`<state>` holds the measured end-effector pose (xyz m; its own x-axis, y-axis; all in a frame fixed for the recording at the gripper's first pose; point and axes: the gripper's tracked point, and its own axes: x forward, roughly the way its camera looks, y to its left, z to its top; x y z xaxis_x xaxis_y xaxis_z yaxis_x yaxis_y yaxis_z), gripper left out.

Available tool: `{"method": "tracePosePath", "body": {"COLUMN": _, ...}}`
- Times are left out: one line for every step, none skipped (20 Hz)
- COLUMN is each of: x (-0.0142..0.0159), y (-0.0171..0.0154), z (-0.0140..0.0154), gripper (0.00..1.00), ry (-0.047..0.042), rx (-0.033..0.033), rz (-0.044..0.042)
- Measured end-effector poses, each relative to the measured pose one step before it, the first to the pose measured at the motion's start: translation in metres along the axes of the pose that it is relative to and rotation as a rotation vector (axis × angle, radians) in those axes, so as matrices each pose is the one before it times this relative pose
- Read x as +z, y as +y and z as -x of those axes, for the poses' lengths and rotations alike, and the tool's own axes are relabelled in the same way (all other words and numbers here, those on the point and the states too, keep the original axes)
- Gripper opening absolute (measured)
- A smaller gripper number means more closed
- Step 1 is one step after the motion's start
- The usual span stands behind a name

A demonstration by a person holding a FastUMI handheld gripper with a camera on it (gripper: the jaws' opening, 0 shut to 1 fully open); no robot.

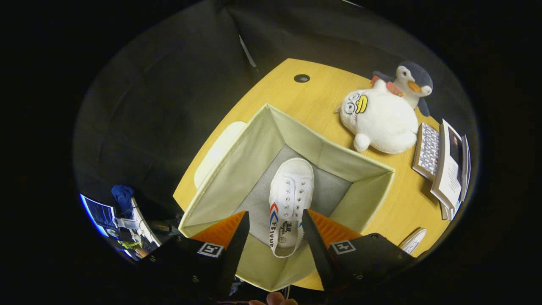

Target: Open the storage box then place both shoes into the box .Put the left shoe in first, then the right shoe, with the right side of both shoes facing outward in a uniform manner.

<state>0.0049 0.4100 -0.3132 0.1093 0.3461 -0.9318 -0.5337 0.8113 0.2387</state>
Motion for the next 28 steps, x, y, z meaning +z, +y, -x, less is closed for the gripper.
{"method": "tracePosePath", "body": {"x": 0.00120, "y": -0.00033, "z": 0.01113, "gripper": 0.77, "ry": -0.01201, "rx": 0.00984, "rz": -0.00393}}
{"method": "tracePosePath", "body": {"x": 0.00013, "y": -0.00167, "z": 0.00905, "gripper": 0.77, "ry": -0.01114, "rx": 0.00608, "rz": -0.00718}}
{"method": "tracePosePath", "body": {"x": 0.00093, "y": 0.00045, "z": 0.00983, "gripper": 0.79, "ry": -0.01335, "rx": 0.02348, "rz": -0.01458}}
{"method": "tracePosePath", "body": {"x": 0.00096, "y": -0.00086, "z": 0.01175, "gripper": 0.94, "ry": -0.00992, "rx": 0.01509, "rz": -0.01076}}
{"method": "tracePosePath", "body": {"x": 0.00105, "y": -0.00181, "z": 0.00983, "gripper": 0.97, "ry": -0.01280, "rx": 0.00036, "rz": -0.00400}}
{"method": "tracePosePath", "body": {"x": -0.00034, "y": -0.00385, "z": 0.00593, "gripper": 0.97, "ry": -0.01710, "rx": -0.00007, "rz": -0.00219}}
{"method": "tracePosePath", "body": {"x": 0.00042, "y": -0.00463, "z": 0.00818, "gripper": 0.97, "ry": -0.01490, "rx": -0.00003, "rz": -0.00398}}
{"method": "tracePosePath", "body": {"x": -0.00234, "y": -0.00433, "z": 0.00703, "gripper": 0.97, "ry": -0.00999, "rx": 0.00257, "rz": -0.00835}}
{"method": "tracePosePath", "body": {"x": -0.00236, "y": -0.00381, "z": 0.00807, "gripper": 0.97, "ry": -0.00625, "rx": 0.00431, "rz": -0.01574}}
{"method": "tracePosePath", "body": {"x": -0.00213, "y": -0.00383, "z": 0.00760, "gripper": 0.97, "ry": -0.00367, "rx": 0.00463, "rz": -0.01646}}
{"method": "tracePosePath", "body": {"x": -0.00229, "y": -0.00527, "z": 0.00749, "gripper": 0.97, "ry": -0.00507, "rx": 0.00087, "rz": -0.01441}}
{"method": "tracePosePath", "body": {"x": -0.00224, "y": -0.00760, "z": 0.00584, "gripper": 0.97, "ry": -0.00706, "rx": -0.00069, "rz": -0.01231}}
{"method": "tracePosePath", "body": {"x": -0.00249, "y": -0.00887, "z": 0.00651, "gripper": 0.97, "ry": -0.00701, "rx": -0.00568, "rz": -0.01183}}
{"method": "tracePosePath", "body": {"x": -0.00300, "y": -0.00904, "z": 0.00499, "gripper": 0.97, "ry": -0.00856, "rx": -0.00460, "rz": -0.01635}}
{"method": "tracePosePath", "body": {"x": -0.00181, "y": -0.00827, "z": 0.00629, "gripper": 0.97, "ry": -0.00823, "rx": -0.00228, "rz": -0.01672}}
{"method": "tracePosePath", "body": {"x": -0.00334, "y": -0.01001, "z": 0.00666, "gripper": 0.97, "ry": -0.00675, "rx": -0.00672, "rz": -0.01402}}
{"method": "tracePosePath", "body": {"x": -0.00196, "y": -0.01173, "z": 0.00595, "gripper": 0.97, "ry": -0.01095, "rx": -0.00725, "rz": -0.01371}}
{"method": "tracePosePath", "body": {"x": -0.00315, "y": -0.01254, "z": 0.00511, "gripper": 0.97, "ry": -0.00707, "rx": -0.00970, "rz": -0.01142}}
{"method": "tracePosePath", "body": {"x": -0.00371, "y": -0.01260, "z": 0.00436, "gripper": 0.97, "ry": -0.00522, "rx": -0.00962, "rz": -0.01961}}
{"method": "tracePosePath", "body": {"x": -0.00437, "y": -0.01227, "z": 0.00352, "gripper": 0.97, "ry": -0.00514, "rx": -0.00657, "rz": -0.02813}}
{"method": "tracePosePath", "body": {"x": -0.00425, "y": -0.01339, "z": 0.00356, "gripper": 0.97, "ry": -0.00093, "rx": -0.00740, "rz": -0.02699}}
{"method": "tracePosePath", "body": {"x": -0.00455, "y": -0.01385, "z": 0.00259, "gripper": 0.97, "ry": -0.00215, "rx": -0.01094, "rz": -0.02530}}
{"method": "tracePosePath", "body": {"x": -0.00455, "y": -0.01541, "z": 0.00358, "gripper": 0.97, "ry": -0.00200, "rx": -0.01100, "rz": -0.02046}}
{"method": "tracePosePath", "body": {"x": -0.00351, "y": -0.01550, "z": 0.00162, "gripper": 0.97, "ry": -0.00035, "rx": -0.01405, "rz": -0.01452}}
{"method": "tracePosePath", "body": {"x": -0.00375, "y": -0.01547, "z": 0.00091, "gripper": 0.97, "ry": -0.00291, "rx": -0.01159, "rz": -0.01308}}
{"method": "tracePosePath", "body": {"x": -0.00324, "y": -0.01308, "z": 0.00014, "gripper": 0.97, "ry": -0.00673, "rx": 0.00174, "rz": -0.01884}}
{"method": "tracePosePath", "body": {"x": -0.00424, "y": -0.01353, "z": -0.00110, "gripper": 0.97, "ry": -0.00240, "rx": 0.00078, "rz": -0.02906}}
{"method": "tracePosePath", "body": {"x": -0.00609, "y": -0.01565, "z": -0.00218, "gripper": 0.97, "ry": 0.00176, "rx": -0.00617, "rz": -0.02988}}
